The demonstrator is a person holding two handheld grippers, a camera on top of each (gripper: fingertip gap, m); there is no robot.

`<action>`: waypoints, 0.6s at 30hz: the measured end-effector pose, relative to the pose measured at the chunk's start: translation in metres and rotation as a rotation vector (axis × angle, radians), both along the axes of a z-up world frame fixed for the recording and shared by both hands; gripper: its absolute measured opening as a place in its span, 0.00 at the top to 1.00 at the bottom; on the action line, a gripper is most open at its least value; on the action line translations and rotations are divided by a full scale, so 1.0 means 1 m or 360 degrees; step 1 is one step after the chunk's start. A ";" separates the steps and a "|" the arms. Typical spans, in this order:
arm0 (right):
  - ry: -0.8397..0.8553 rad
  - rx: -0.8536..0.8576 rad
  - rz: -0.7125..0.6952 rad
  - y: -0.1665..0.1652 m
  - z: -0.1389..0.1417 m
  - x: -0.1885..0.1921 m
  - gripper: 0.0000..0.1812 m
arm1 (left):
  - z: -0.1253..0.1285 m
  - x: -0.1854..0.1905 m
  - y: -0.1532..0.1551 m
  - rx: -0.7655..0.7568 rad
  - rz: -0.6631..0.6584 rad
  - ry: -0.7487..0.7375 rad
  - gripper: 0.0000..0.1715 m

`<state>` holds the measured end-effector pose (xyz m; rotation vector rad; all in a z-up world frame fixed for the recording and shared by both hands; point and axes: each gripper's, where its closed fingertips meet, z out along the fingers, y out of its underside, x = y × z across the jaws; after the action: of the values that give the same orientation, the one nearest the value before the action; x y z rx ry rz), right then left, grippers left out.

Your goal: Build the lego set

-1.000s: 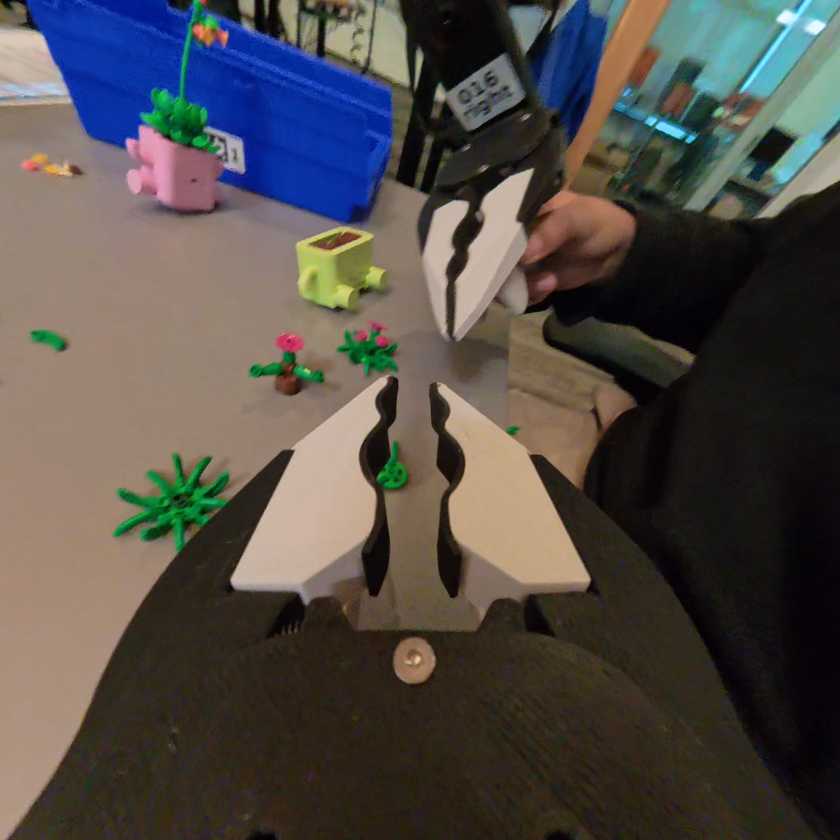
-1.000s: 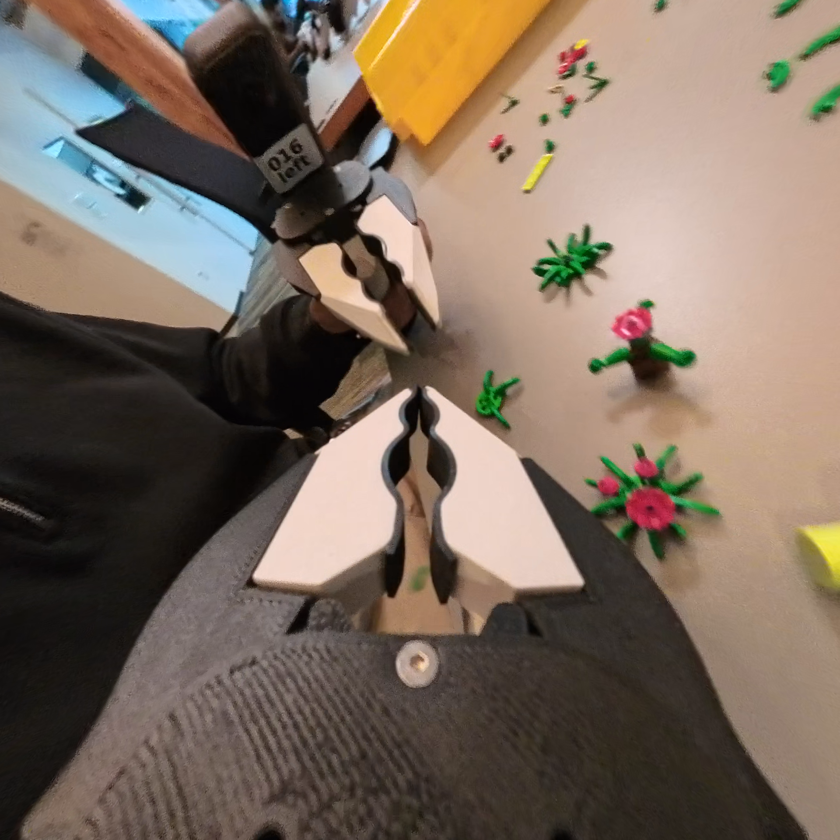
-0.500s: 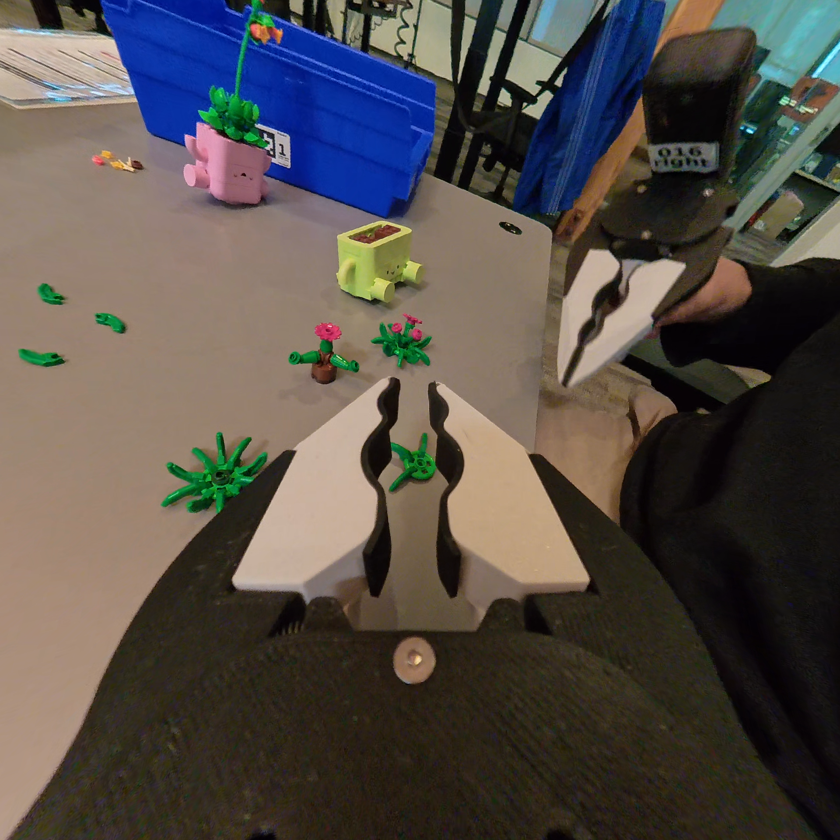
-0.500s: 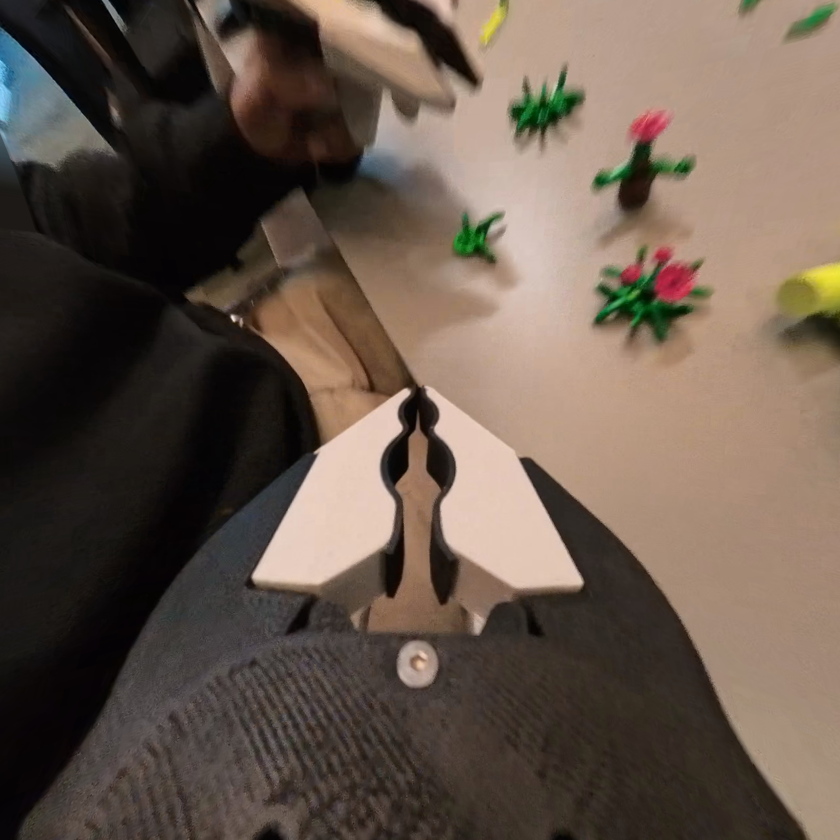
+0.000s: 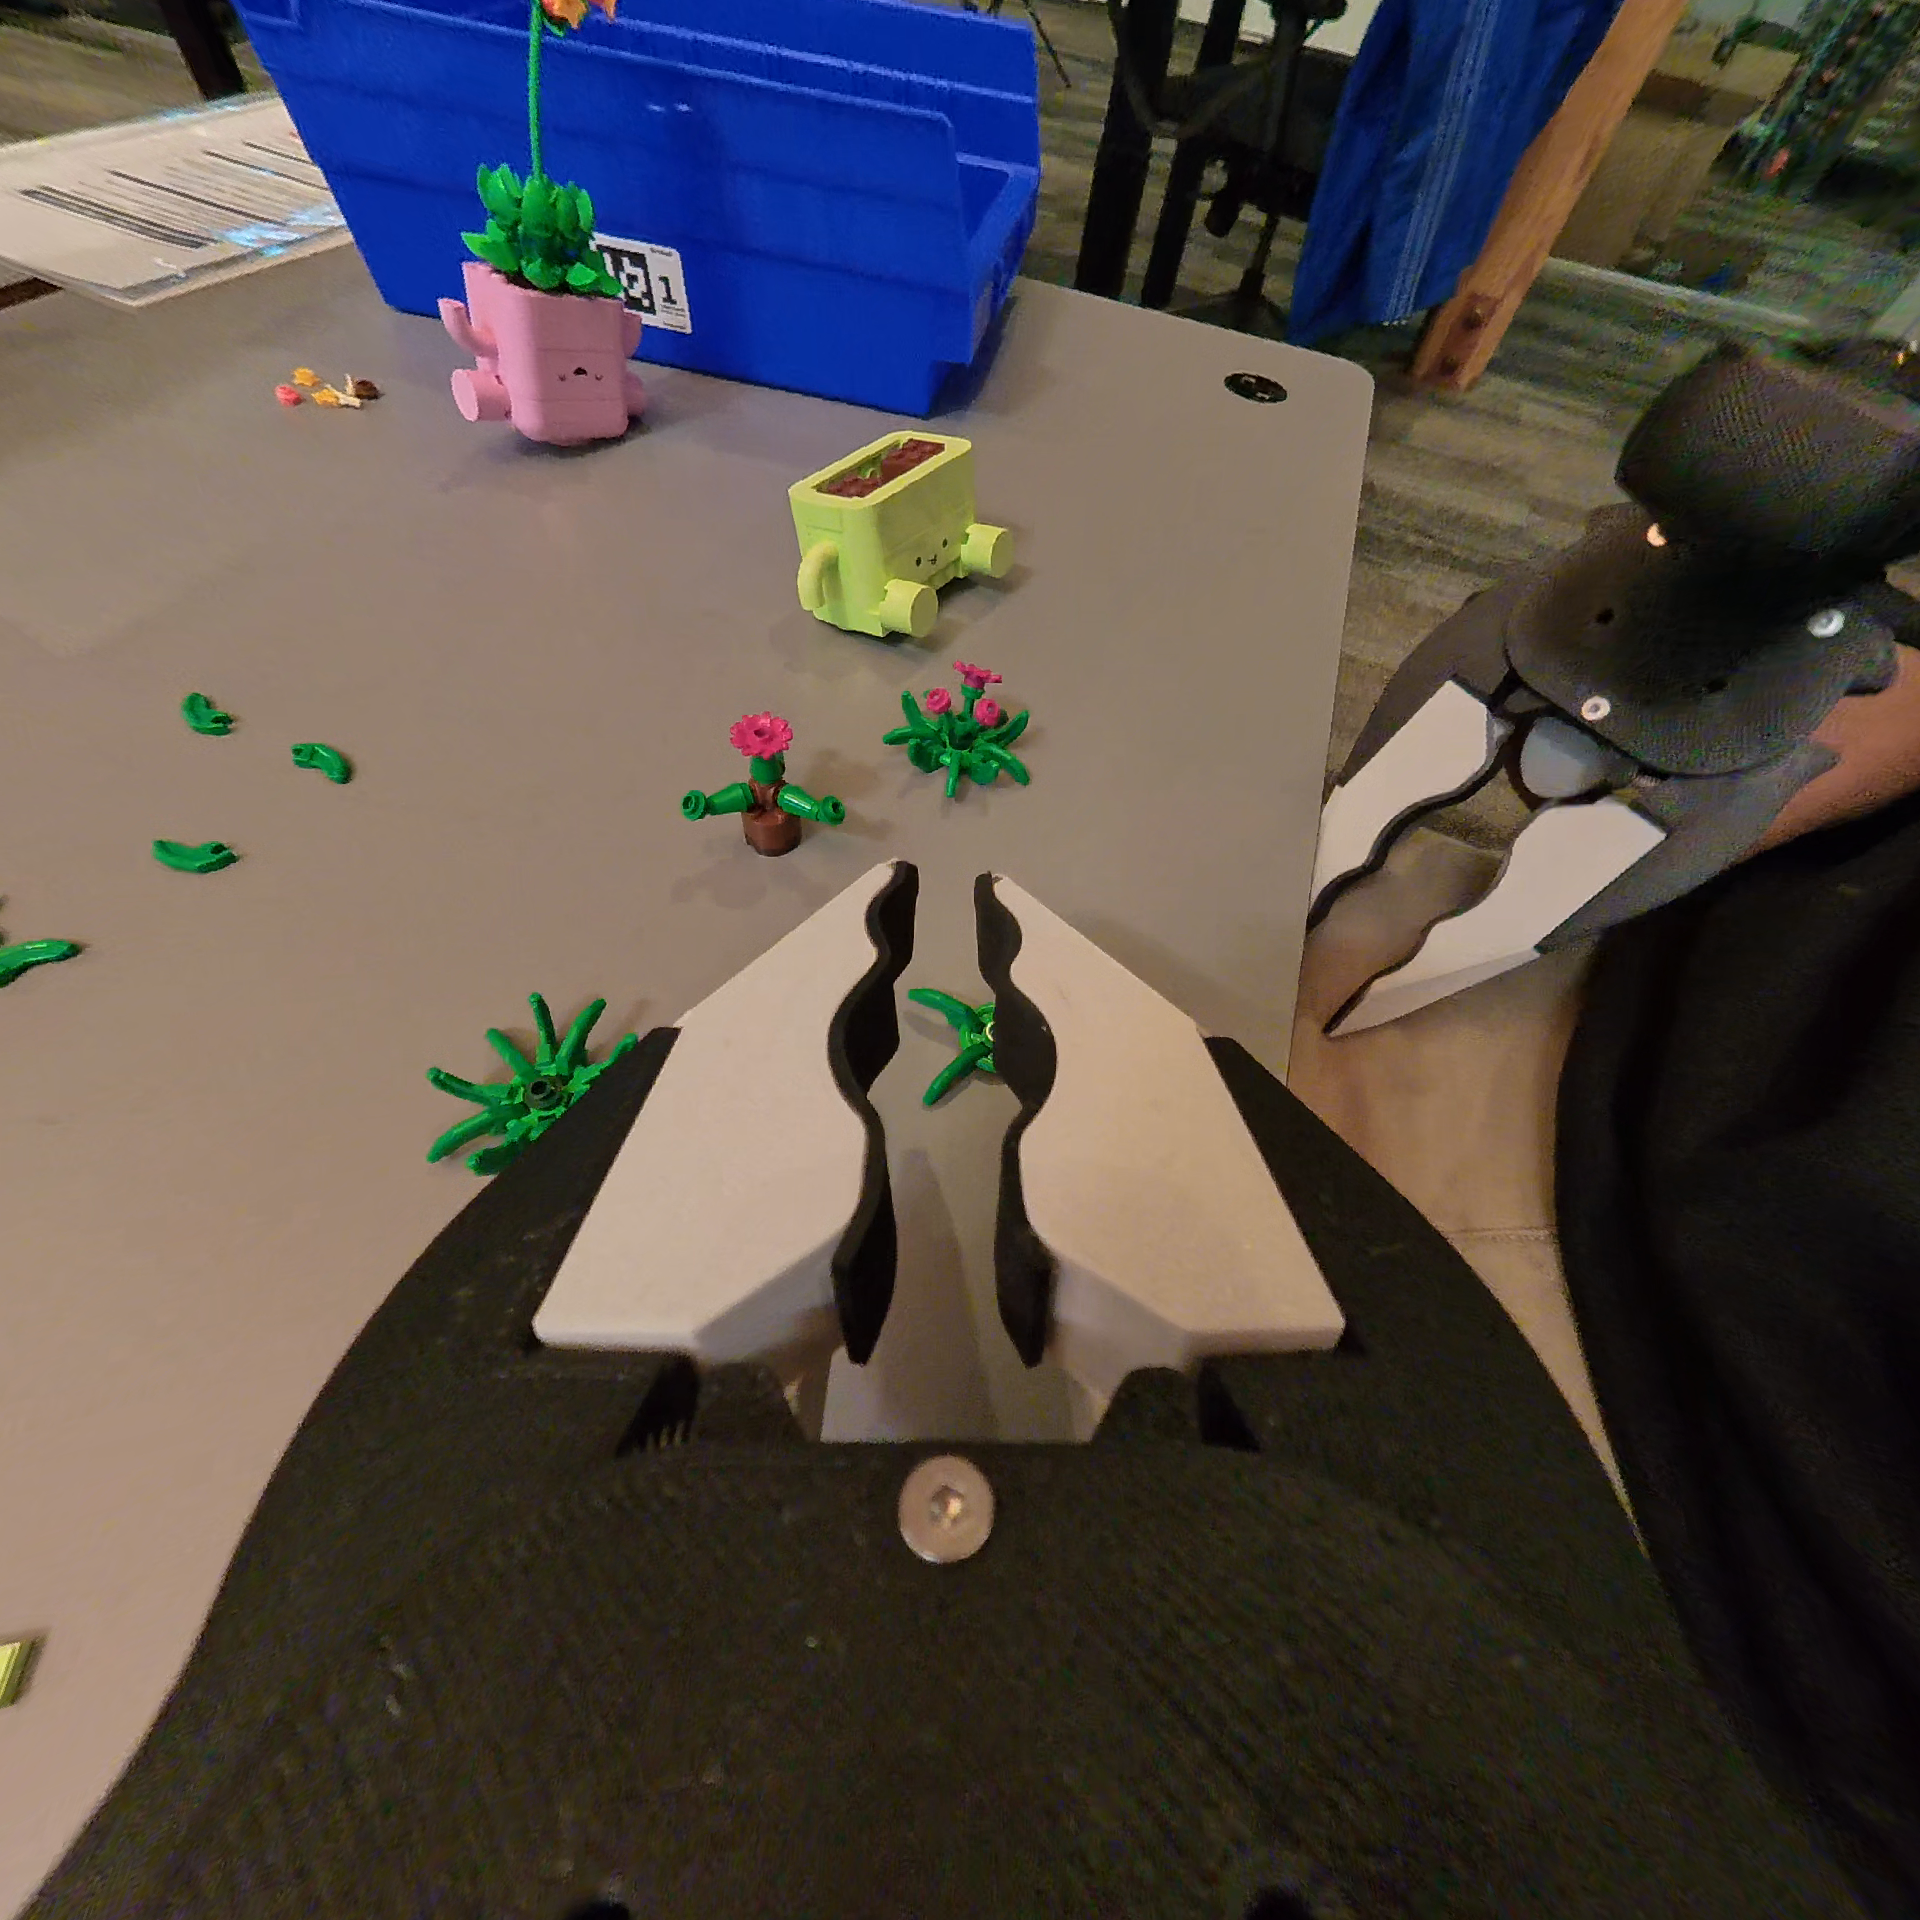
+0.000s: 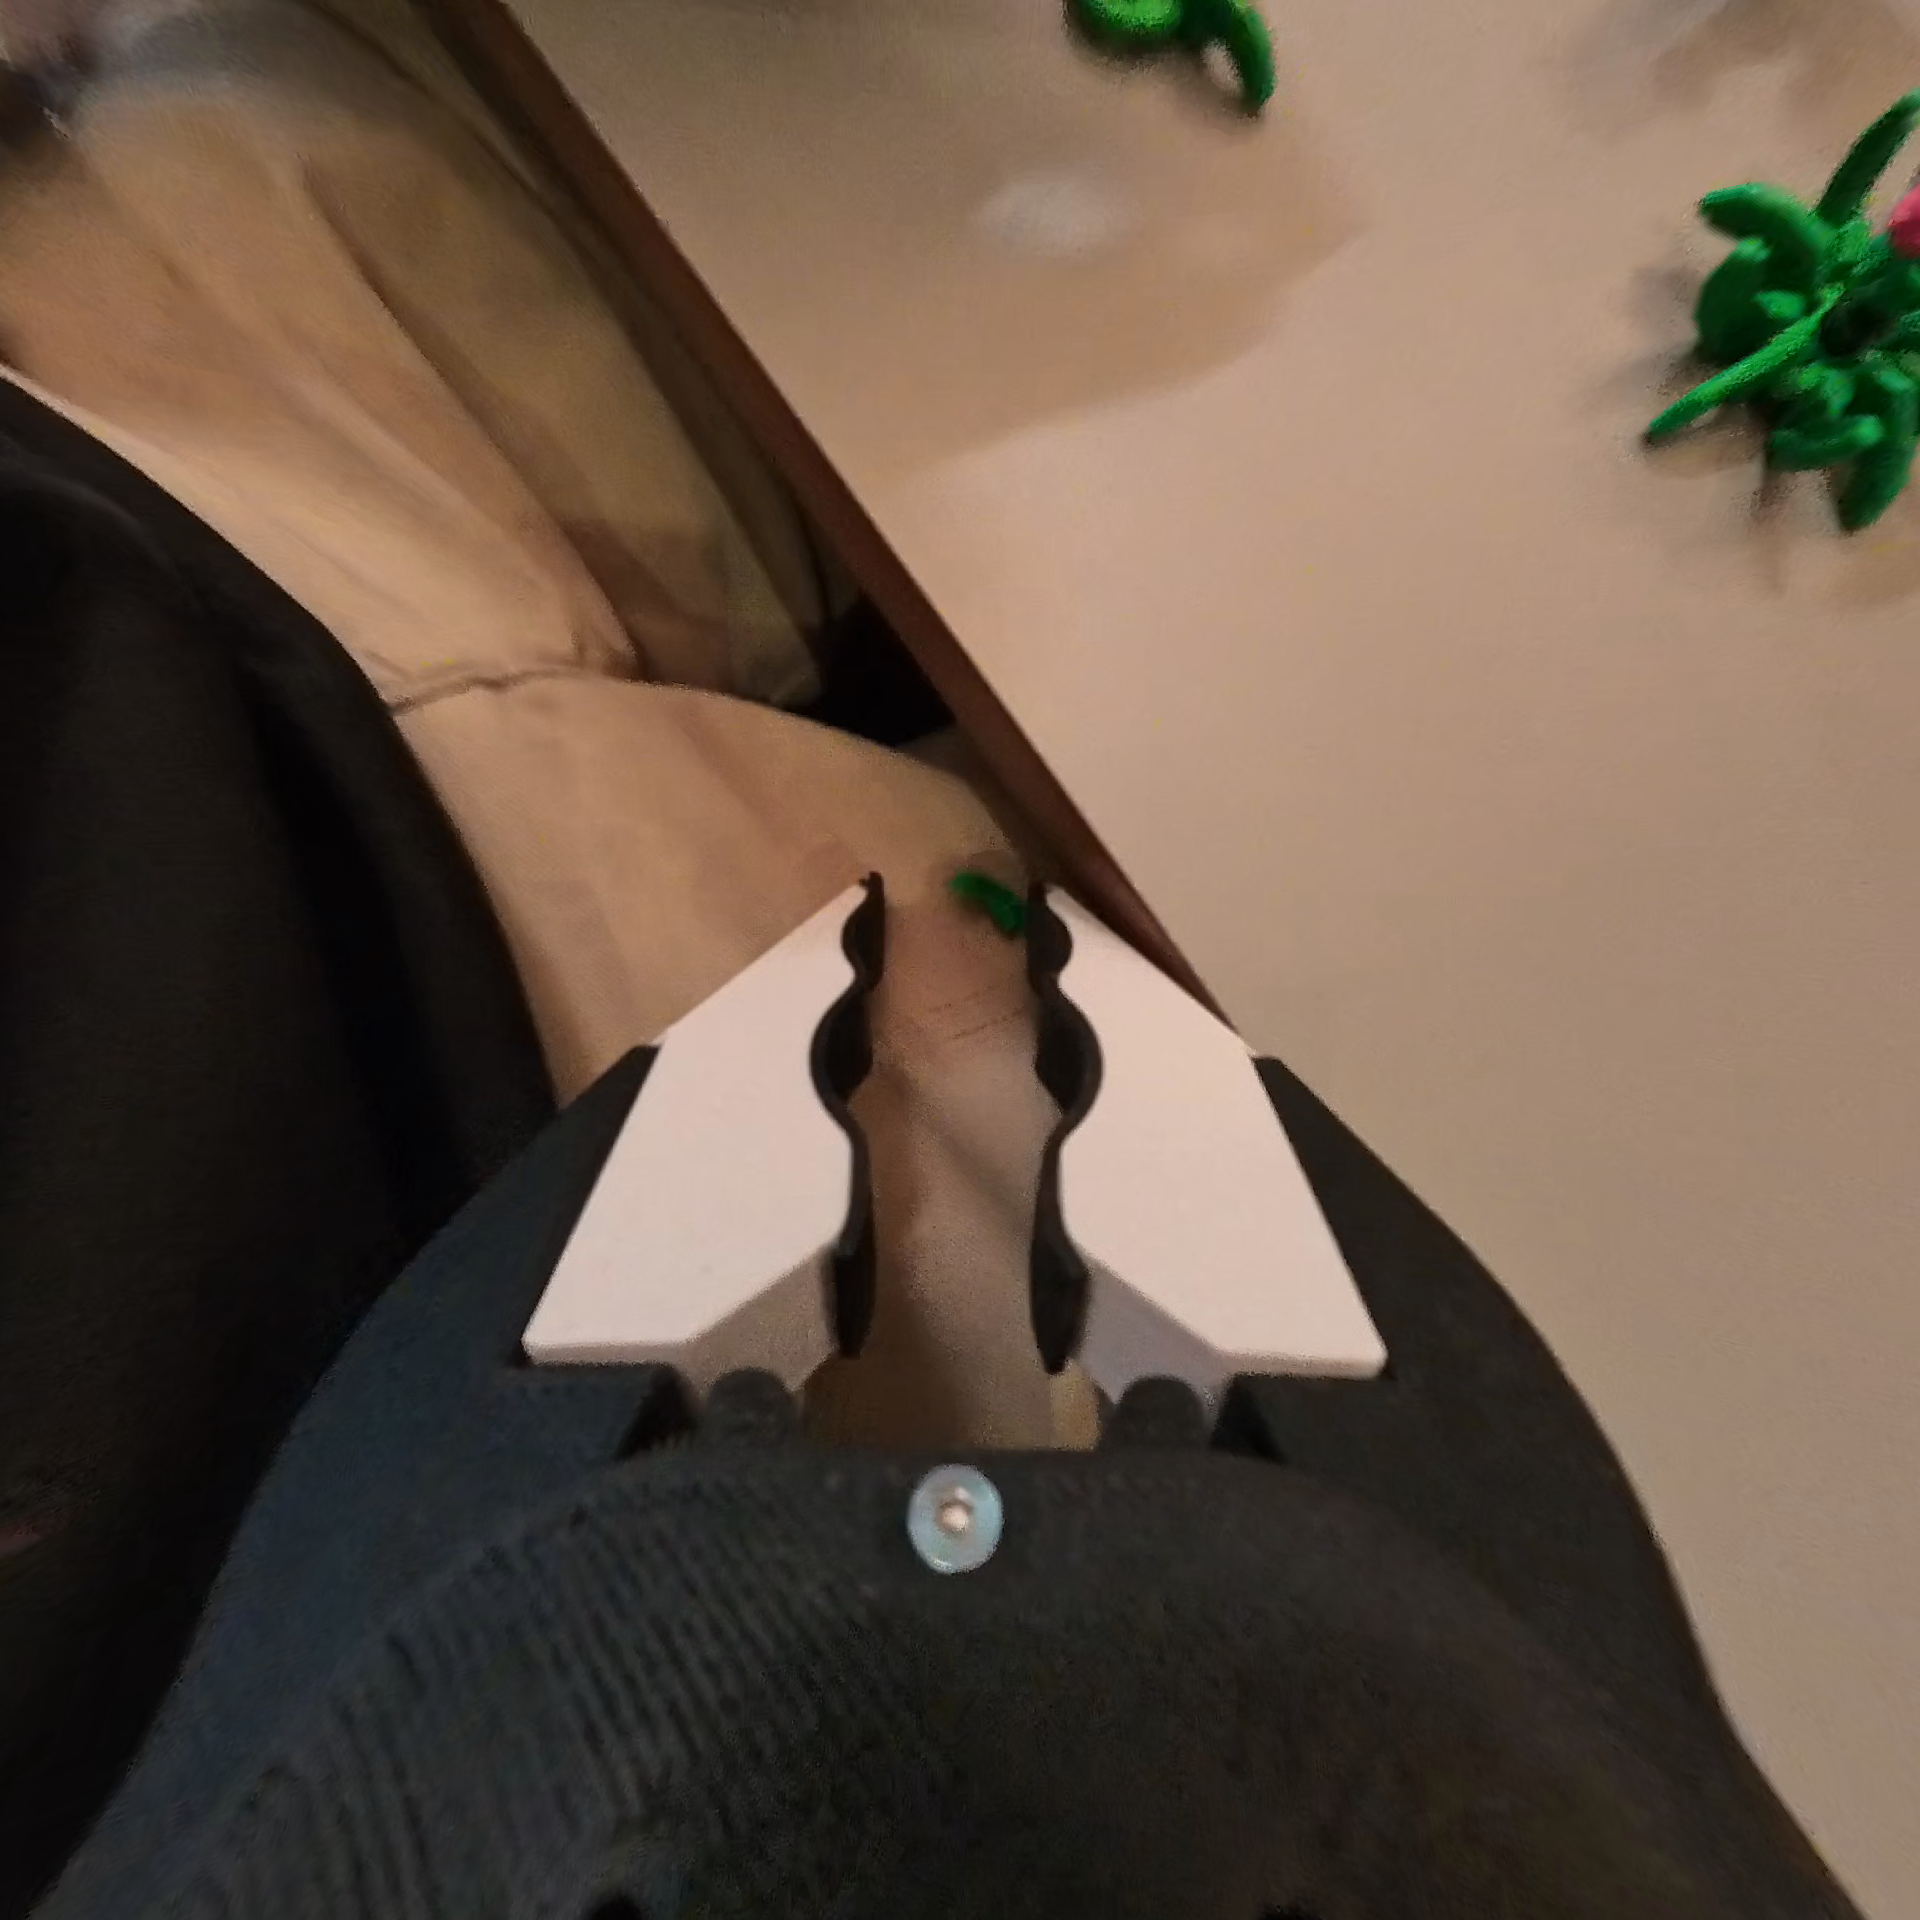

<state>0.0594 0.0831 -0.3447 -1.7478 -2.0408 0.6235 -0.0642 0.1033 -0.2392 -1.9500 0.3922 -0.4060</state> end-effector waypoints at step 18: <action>0.0023 -0.0091 0.0040 -0.001 0.002 0.007 0.97 | -0.003 0.004 -0.001 -0.0014 -0.0040 0.0026 0.94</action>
<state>0.0665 0.0820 -0.3423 -1.7464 -2.0574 0.7069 -0.0604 0.1021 -0.2419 -1.9596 0.4268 -0.4086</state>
